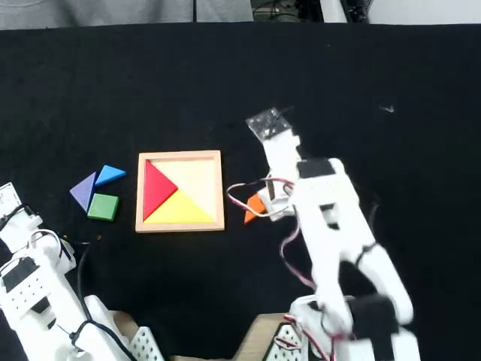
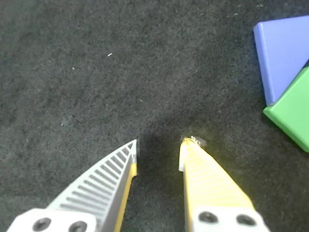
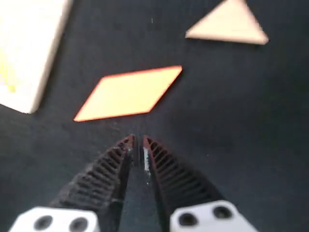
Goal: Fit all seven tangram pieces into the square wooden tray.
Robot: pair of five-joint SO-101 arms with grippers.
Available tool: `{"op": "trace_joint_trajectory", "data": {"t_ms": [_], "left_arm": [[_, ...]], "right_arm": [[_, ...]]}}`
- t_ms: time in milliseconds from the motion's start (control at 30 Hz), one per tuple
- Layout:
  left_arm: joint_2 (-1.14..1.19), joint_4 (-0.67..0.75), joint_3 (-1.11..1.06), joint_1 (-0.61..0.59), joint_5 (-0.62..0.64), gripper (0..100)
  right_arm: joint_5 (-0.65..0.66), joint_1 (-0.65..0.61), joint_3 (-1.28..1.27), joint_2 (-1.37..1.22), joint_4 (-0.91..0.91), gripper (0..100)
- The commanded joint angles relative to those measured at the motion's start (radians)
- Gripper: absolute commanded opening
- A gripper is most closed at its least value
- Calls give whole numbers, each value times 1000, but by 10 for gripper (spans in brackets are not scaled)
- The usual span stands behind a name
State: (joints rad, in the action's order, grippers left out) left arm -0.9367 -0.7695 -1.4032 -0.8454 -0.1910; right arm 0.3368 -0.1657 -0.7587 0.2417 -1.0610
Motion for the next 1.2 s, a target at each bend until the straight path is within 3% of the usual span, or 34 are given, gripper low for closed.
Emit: {"op": "trace_joint_trajectory", "data": {"t_ms": [0,467,867,1100,1167], "left_arm": [[-14,21,4,12,2,159],[-14,21,4,10,2,159],[-14,21,4,7,2,159],[-14,21,4,13,2,159],[-14,21,4,13,2,159]], "right_arm": [[14,21,82,-105,26,11],[12,-5,412,-447,17,11],[2,-146,552,-466,-48,12],[-293,-158,435,-259,-115,25],[-402,-189,392,-228,-92,90]]}}
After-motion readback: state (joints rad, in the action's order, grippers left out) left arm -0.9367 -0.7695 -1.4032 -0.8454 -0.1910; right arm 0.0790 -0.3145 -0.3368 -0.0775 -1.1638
